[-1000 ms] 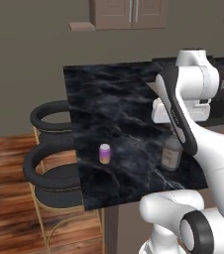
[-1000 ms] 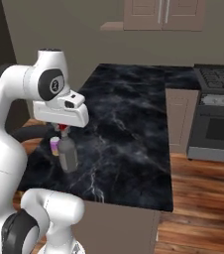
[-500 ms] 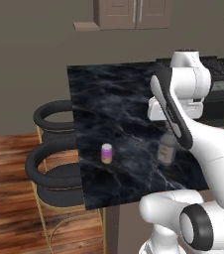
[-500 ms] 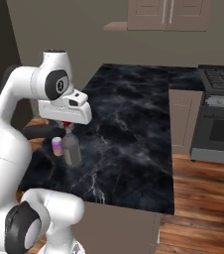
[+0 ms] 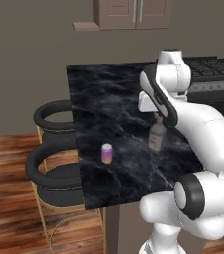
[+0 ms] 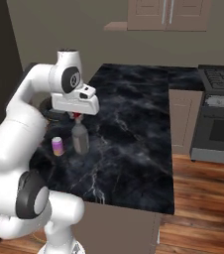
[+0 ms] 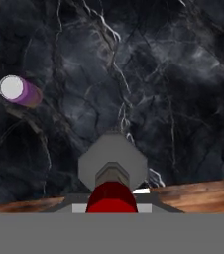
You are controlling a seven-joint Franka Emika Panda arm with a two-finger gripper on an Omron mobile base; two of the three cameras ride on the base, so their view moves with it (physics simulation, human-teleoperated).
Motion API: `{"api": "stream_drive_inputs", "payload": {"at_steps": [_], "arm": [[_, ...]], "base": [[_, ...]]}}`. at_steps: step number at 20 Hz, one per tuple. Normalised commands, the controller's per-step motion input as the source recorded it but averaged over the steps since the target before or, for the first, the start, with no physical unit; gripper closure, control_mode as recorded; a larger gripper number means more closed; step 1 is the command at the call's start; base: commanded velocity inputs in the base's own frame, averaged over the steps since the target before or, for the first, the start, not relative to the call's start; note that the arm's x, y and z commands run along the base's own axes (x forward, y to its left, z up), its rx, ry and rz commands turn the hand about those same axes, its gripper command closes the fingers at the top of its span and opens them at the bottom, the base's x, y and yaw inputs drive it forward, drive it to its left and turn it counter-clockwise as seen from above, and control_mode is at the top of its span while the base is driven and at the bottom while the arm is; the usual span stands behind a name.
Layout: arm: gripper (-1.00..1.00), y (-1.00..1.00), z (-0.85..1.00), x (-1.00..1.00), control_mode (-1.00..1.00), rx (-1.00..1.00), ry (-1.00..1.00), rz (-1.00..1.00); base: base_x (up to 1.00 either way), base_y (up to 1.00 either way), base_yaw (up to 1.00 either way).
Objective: Move the drinks to the dining counter.
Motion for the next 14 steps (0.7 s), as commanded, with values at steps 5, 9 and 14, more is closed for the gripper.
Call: {"api": "stream_drive_inputs", "payload": {"at_steps": [5,9,14], "arm": [[1.0,0.18,-0.28,0.7,-1.0,0.0,0.02,0.0],[1.0,0.23,-0.38,0.68,-1.0,0.0,0.04,0.0],[1.0,0.2,-0.46,0.57,-1.0,0.01,0.05,0.0]], "base": [[0.0,0.0,0.0],[0.0,0.0,0.0],[0.0,0.0,0.0]]}}
